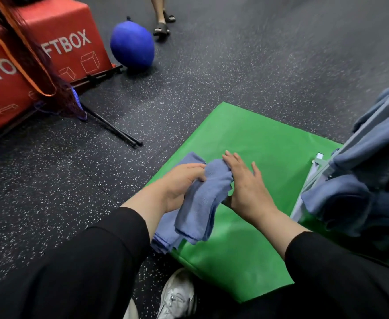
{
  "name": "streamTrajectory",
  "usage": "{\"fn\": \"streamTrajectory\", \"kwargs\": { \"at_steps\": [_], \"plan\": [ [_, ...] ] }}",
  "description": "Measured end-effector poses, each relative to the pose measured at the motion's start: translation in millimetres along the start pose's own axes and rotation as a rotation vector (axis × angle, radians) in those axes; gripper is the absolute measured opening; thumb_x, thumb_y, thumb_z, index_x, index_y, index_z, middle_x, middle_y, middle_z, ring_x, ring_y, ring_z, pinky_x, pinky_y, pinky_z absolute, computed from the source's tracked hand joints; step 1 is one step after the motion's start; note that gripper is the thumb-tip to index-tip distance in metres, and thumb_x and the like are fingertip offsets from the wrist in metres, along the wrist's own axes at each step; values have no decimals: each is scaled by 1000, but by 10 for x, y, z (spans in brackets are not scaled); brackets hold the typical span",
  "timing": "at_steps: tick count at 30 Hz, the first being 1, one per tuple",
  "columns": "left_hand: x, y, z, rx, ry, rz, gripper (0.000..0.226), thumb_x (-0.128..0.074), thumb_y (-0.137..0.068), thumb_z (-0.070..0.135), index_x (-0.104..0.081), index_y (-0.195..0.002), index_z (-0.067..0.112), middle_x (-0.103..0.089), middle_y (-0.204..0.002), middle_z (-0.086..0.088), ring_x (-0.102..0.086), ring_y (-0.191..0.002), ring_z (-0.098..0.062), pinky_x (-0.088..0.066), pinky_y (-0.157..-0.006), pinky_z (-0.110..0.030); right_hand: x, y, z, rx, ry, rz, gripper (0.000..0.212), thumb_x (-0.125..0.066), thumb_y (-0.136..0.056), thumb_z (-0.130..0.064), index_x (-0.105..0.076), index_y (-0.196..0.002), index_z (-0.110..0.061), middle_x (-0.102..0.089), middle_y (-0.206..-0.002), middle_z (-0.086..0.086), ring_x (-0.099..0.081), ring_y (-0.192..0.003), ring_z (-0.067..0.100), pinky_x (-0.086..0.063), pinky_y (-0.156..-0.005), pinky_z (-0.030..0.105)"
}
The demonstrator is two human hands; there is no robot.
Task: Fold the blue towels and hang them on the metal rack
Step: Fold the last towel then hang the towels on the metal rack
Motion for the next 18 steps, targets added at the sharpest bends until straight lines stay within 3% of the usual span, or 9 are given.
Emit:
{"fn": "streamTrajectory", "kwargs": {
  "at_steps": [3, 5, 7, 9, 12, 14, 18],
  "plan": [
    [-126, 109, 152, -15, 23, -7, 47, -57, -61, 3, -69, -107, 3, -65, -104, -22, -59, -96, -31, -46, -89, -39, 271, 48, -70, 18, -20, 131, 65, -75, -80, -19, -51, -141, -13, -51, -150, 4, -44, -143, 23, -21, -121, 53],
    [-230, 210, 276, -55, 5, 31, 35, -59, -63, 5, -67, -97, 7, -65, -93, -16, -58, -87, -27, -47, -78, -33, 461, 96, -95, 24, -36, 195, 50, -71, -76, -12, -63, -125, -10, -69, -124, 9, -63, -116, 27, -34, -114, 51],
    [-315, 280, 379, -131, -145, 123, 28, -67, -72, 7, -68, -100, 15, -65, -93, -10, -57, -84, -21, -46, -72, -28, 689, 167, -111, -30, -52, 205, 37, -63, -75, -16, -67, -112, -11, -72, -104, 10, -61, -95, 29, -46, -94, 41],
    [-453, 333, 456, -218, -373, 185, 27, -66, -84, 10, -68, -108, 23, -65, -105, -7, -55, -85, -18, -43, -72, -27, 919, 249, -95, -120, -21, 178, 24, -61, -80, -20, -64, -104, -16, -70, -100, 10, -60, -91, 33, -45, -75, 38],
    [-797, 444, 502, -378, -669, 205, 46, -59, -93, 8, -58, -138, 19, -60, -135, -5, -58, -113, -16, -41, -92, -22, 1215, 368, -41, -214, 36, 117, 14, -63, -85, -26, -60, -96, -19, -66, -99, 9, -59, -93, 34, -44, -73, 40],
    [-1128, 529, 438, -474, -884, 130, 63, -62, -94, 11, -42, -153, 17, -47, -151, -6, -46, -137, -18, -34, -111, -25, 1404, 461, -18, -265, 77, 110, 14, -62, -85, -29, -54, -86, -18, -65, -96, 11, -59, -93, 35, -42, -73, 41],
    [-1746, 611, 285, -606, -1100, 129, 81, -69, -88, 27, -30, -158, 17, -42, -157, -4, -38, -145, -21, -31, -118, -35, 1782, 731, 38, -372, 153, 125, 27, -61, -83, -33, -42, -73, -18, -67, -93, 14, -59, -94, 38, -39, -71, 39]
  ]
}}
Point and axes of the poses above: each hand's wrist, its own y-axis away from the middle knuckle, its own x-axis out of the back of the hand, z = x × y, the point moved 3 cm from there along -y, towards the middle knuckle
